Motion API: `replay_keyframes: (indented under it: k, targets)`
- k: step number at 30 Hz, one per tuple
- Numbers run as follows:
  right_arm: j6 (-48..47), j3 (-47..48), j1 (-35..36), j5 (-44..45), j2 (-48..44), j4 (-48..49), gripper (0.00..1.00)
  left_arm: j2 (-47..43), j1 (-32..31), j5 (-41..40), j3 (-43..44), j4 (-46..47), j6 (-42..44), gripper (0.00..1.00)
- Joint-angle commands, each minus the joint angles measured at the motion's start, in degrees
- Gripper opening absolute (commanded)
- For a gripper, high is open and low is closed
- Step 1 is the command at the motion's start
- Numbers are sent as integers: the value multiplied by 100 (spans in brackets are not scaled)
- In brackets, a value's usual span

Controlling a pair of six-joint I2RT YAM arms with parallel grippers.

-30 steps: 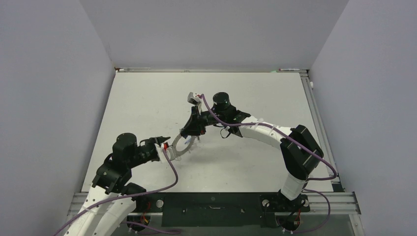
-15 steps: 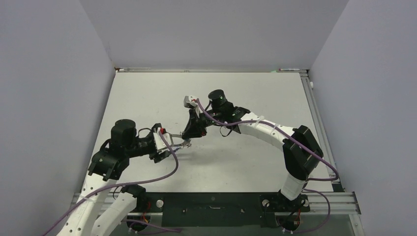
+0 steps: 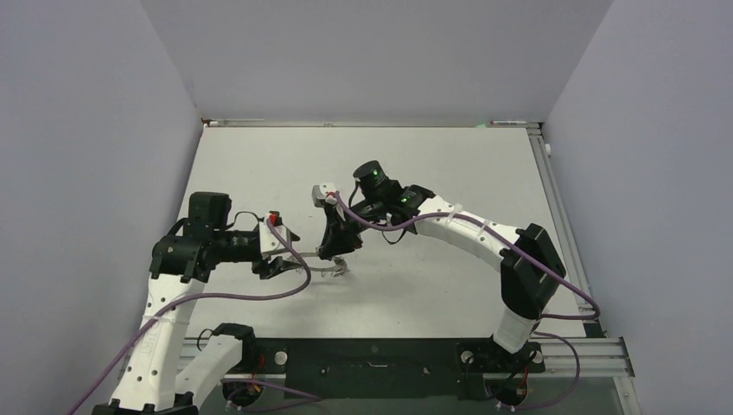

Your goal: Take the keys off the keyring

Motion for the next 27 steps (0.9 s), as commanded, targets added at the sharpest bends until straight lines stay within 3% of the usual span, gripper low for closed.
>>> replay_keyframes:
  k: [1, 7, 19, 27]
  targets:
    - [-813, 435, 173, -325, -278, -457, 5, -331, 25, 773, -296, 30, 726, 54]
    - [-1094, 567, 371, -267, -252, -857, 5, -585, -131, 795, -732, 196, 1347, 52]
    - [-1236, 886, 593, -278, -125, -1175, 5, -721, -588, 558, -1122, 578, 1129, 40]
    - [-1352, 1004, 669, -289, -93, -1359, 5, -680, -696, 516, -1169, 665, 987, 20]
